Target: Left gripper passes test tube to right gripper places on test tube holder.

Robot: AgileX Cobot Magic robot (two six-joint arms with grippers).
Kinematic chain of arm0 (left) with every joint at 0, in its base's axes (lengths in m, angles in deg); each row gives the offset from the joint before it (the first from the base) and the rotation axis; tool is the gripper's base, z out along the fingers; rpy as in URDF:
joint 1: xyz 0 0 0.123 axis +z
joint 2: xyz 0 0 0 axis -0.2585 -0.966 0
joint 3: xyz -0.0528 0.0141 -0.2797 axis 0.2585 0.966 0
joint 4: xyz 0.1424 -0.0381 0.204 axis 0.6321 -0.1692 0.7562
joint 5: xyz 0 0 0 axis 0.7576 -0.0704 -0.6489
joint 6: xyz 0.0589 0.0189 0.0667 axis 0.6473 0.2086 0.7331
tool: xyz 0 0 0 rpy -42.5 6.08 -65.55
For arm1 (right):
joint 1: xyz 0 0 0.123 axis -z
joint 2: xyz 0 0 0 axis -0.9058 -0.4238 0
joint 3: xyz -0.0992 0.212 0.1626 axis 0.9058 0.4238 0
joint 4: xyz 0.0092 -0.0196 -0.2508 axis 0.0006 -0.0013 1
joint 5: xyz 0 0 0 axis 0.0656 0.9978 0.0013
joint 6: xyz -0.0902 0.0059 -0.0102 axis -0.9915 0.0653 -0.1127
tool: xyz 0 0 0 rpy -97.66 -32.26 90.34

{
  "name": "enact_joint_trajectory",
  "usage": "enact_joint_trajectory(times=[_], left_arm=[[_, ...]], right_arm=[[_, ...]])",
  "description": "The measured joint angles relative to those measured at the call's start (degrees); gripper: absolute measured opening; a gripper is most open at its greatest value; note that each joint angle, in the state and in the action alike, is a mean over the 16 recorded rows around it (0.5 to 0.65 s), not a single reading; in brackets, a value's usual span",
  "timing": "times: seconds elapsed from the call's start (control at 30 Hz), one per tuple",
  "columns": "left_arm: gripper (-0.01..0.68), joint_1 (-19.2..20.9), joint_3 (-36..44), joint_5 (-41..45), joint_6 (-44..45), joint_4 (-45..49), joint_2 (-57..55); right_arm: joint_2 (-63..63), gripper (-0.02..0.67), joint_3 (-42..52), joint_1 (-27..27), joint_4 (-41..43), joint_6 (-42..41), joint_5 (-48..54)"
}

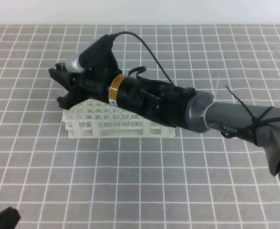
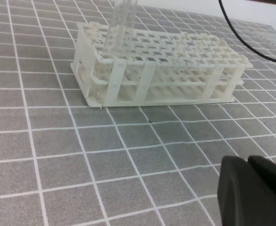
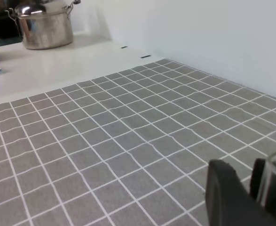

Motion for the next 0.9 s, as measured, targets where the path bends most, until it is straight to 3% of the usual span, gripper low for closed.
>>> enact_joint_trajectory(times=[0.57, 0.9], left_arm=[[-0.001, 0.0, 0.0, -0.1, 0.0, 0.0, 0.0], [-0.001, 0.0, 0.0, -0.1, 0.0, 0.0, 0.0]], right_arm=[[-1.0, 0.098, -1.4, 0.0, 0.0, -0.1, 0.4], [-0.9, 0.225, -1.4, 0.0, 0.0, -0.1, 1.0]])
